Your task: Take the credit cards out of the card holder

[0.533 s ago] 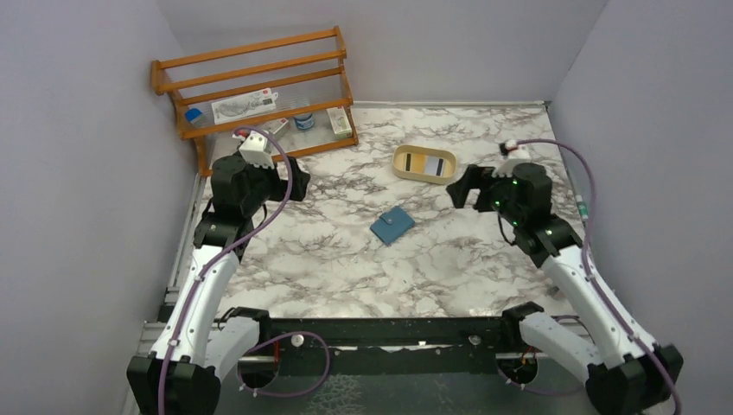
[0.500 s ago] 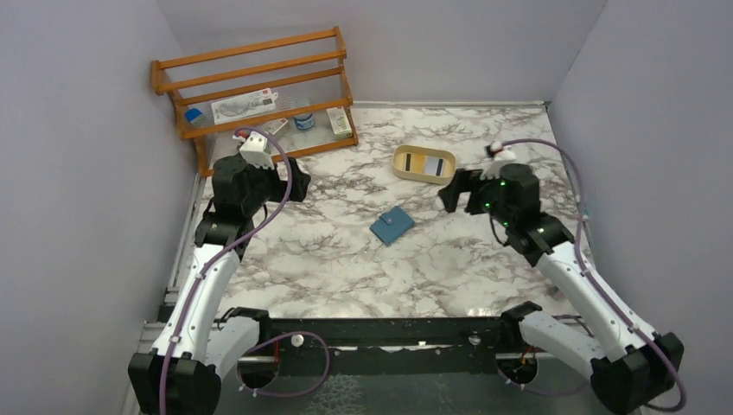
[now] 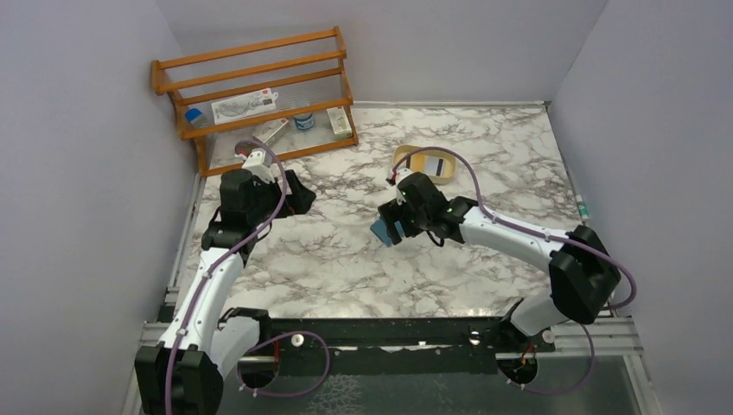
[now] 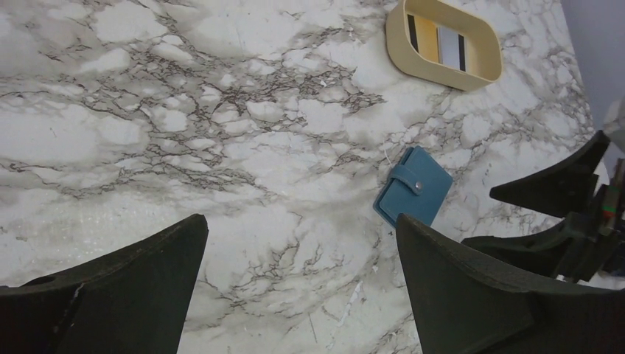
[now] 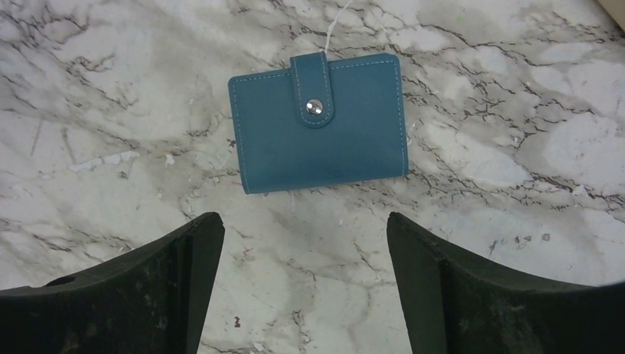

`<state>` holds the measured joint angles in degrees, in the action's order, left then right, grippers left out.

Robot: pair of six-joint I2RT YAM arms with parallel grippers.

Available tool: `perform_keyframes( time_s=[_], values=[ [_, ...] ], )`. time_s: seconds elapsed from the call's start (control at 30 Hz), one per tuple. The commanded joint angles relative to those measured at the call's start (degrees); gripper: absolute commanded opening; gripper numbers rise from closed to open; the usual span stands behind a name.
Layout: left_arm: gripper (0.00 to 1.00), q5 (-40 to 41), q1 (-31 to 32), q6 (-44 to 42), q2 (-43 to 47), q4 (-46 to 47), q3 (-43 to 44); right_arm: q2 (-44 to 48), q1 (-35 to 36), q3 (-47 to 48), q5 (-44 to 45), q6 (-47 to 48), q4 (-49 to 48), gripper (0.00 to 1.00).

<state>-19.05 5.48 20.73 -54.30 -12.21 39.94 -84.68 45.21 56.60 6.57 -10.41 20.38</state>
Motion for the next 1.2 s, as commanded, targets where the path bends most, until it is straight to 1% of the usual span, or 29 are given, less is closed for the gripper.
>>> perform_keyframes(
  time_s=[0.0, 0.1, 0.17, 0.23, 0.37, 0.43, 0.6, 0.7, 0.97, 1.03, 1.17],
  values=[
    [0.99, -0.7, -0.2, 0.4, 2.5, -1.8, 0.4, -4.7, 0.1, 2.4, -1.4, 2.1, -3.9, 0.84],
    [0.99, -0.5, -0.2, 0.3, 3.9, -2.9, -0.1, -8.3, 0.1, 3.7, -0.6, 2.6, -5.7, 0.83],
    [0.99, -0.4, -0.2, 0.4, 4.9, -3.4, -0.5, -10.1, 0.1, 4.1, 0.0, 3.5, -7.9, 0.79],
    [0.99, -0.5, -0.2, 0.6, 5.3, -3.6, -0.7, -12.5, 0.1, 5.6, 0.3, 4.1, -8.4, 0.77],
    [0.99, -1.1, -0.2, 1.0, 6.0, -4.0, -1.0, -16.4, 0.1, 8.3, 1.7, 5.2, -9.0, 0.69],
    [0.99, -1.1, -0.2, 0.9, 6.6, -4.4, -1.0, -17.6, 0.1, 8.8, 2.4, 5.7, -10.0, 0.63],
    [0.99, -0.4, -0.2, -0.1, 7.6, -6.1, -0.9, -20.6, 0.2, 10.3, 3.8, 7.0, -10.5, 0.53],
    [0.99, 0.0, -0.2, -0.5, 8.3, -6.9, -1.0, -21.8, 0.1, 10.4, 4.2, 7.6, -11.4, 0.52],
    [0.99, 0.2, -0.2, -0.7, 9.0, -7.4, -0.9, -25.0, 0.0, 10.6, 4.1, 7.6, -12.4, 0.46],
    [0.99, 0.1, -0.2, -0.8, 9.2, -7.5, -0.9, -25.4, -0.1, 10.3, 3.9, 7.5, -12.5, 0.42],
    [0.99, 0.1, -0.2, -0.8, 9.3, -7.6, -0.9, -25.2, -0.2, 10.0, 3.9, 6.6, -11.6, 0.42]
  ],
)
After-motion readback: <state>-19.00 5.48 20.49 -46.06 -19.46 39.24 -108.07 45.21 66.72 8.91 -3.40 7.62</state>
